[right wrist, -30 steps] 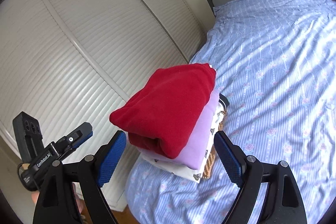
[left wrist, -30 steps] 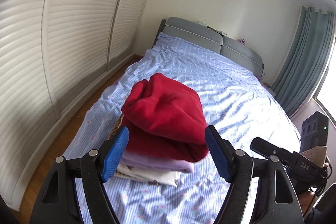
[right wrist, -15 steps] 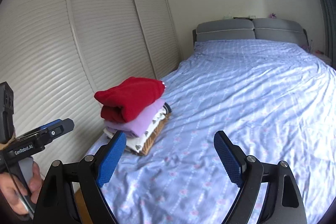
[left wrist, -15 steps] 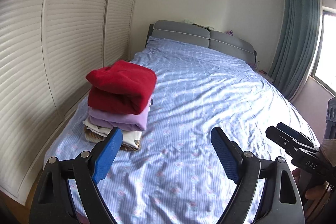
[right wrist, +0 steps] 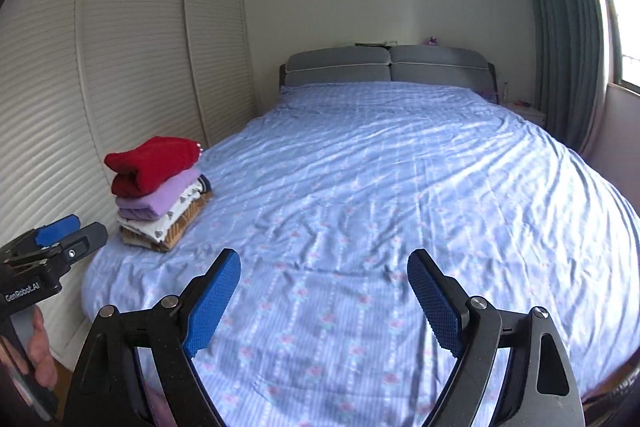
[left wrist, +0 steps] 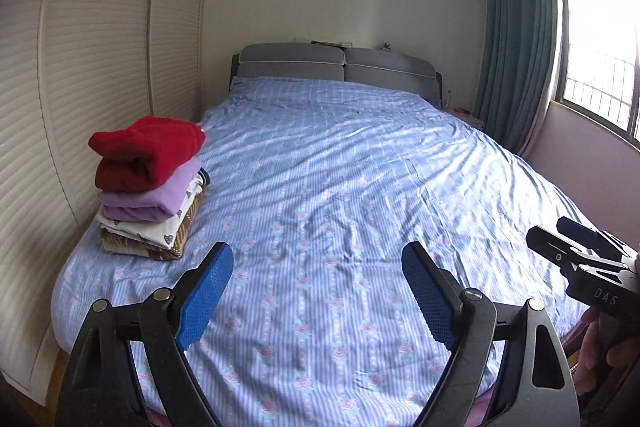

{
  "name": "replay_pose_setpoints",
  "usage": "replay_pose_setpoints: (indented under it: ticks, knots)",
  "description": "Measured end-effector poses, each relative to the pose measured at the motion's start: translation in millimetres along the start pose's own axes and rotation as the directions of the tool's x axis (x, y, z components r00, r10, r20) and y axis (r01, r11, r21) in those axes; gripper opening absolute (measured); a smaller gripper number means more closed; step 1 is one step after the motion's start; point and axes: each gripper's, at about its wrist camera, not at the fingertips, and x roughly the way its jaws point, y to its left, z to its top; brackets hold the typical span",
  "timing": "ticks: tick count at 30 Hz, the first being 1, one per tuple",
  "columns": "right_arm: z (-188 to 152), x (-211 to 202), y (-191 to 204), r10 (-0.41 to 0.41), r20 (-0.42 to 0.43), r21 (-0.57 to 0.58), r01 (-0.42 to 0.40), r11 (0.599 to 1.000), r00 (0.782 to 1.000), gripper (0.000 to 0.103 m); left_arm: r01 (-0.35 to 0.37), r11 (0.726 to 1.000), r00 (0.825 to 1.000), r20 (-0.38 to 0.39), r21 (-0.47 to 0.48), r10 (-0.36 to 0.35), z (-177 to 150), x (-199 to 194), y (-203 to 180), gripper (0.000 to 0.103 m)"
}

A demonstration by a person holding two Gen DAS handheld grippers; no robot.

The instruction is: Fold small clothes

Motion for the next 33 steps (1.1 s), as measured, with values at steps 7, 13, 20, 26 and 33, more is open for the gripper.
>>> replay_pose_setpoints:
  ticks: [7, 13, 20, 26, 33]
  knots:
    - [-13, -29, -38, -0.076, -0.004, 0.033, 0.076, 0.997, 0.997, 0.086, -0.025, 0.999, 1.000, 0.018, 0.043, 0.024, -10, -13, -33, 0.090]
    - [-20, -49, -51, -0.134, 0.004, 0.034, 0.134, 0.990, 0.991, 0.086, -0.041, 0.997, 0.999, 0.007, 0.060, 0.041, -17, -17, -49, 0.098]
    - [-24, -70, -58, -0.208, 0.045, 0.025, 0.207, 0.978, 0.977, 0.096, -0.058, 0.996, 0.998, 0.002, 0.074, 0.058, -20, -21, -60, 0.103]
    - [-22, -79, -67, -0.216, 0.052, 0.039, 0.214, 0.976, 0.975, 0.096, -0.051, 0.995, 0.999, -0.003, 0.081, 0.052, -20, -23, -67, 0.103]
    - [-20, -83, -75, -0.224, 0.054, 0.050, 0.222, 0.974, 0.973, 0.096, -0.044, 0.996, 0.999, -0.003, 0.083, 0.044, -17, -24, -71, 0.103]
